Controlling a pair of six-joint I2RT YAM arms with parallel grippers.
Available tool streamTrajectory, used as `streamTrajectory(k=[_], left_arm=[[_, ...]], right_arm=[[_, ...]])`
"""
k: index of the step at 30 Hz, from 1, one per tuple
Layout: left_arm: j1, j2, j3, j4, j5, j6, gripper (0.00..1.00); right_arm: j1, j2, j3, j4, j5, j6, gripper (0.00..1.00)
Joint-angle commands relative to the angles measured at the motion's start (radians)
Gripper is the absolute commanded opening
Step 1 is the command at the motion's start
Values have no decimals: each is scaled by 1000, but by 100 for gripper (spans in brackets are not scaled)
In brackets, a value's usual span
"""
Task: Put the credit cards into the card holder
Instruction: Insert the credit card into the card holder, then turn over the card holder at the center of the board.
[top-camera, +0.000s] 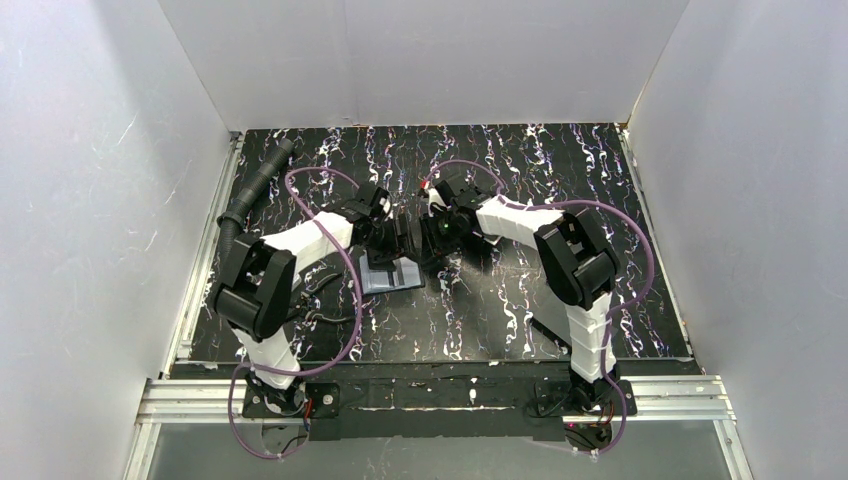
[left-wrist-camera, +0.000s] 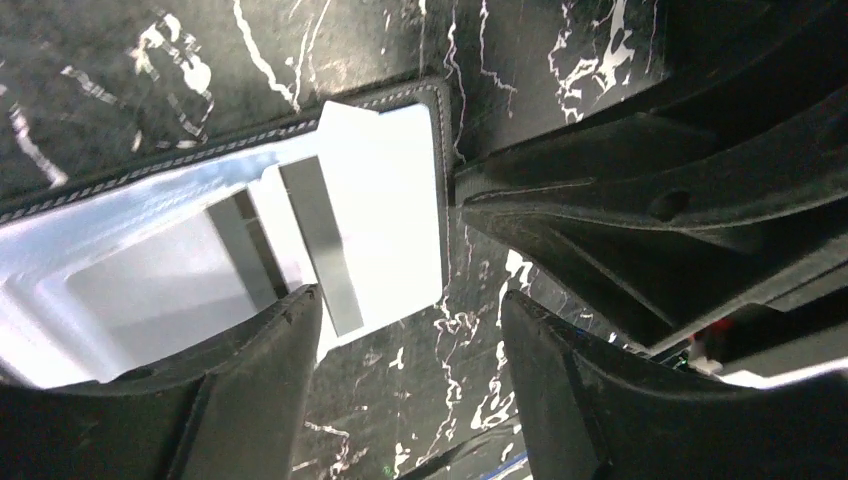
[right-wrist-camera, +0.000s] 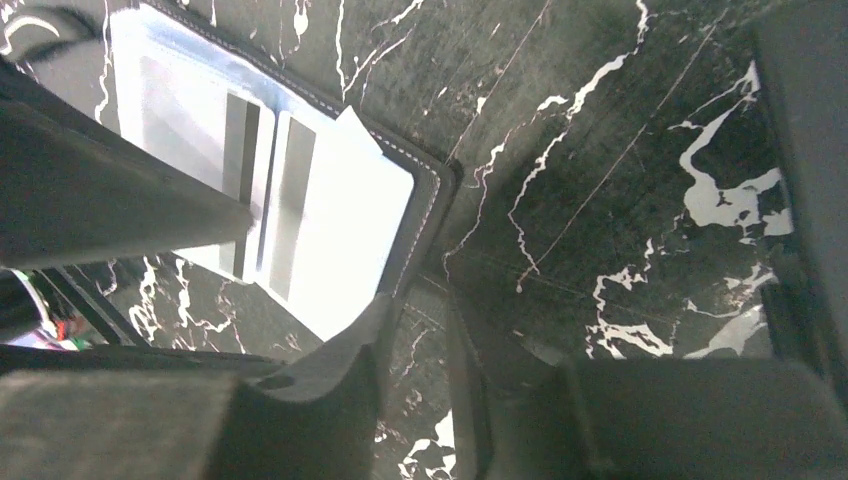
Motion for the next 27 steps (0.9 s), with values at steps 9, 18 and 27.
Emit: streamTrajectory(k=[9,18,27], left_arm=[[20,-60,-16,-62,-33,19,24],[22,18,-39,-62,-73,31,7],[28,23,-75,-48,-84,29,3]], right_arm=[[7,-83,-32,19,-79,105,33],[6,-66,-87,142,-123,202,24],[6,-41,-102,151,-123,203,34]])
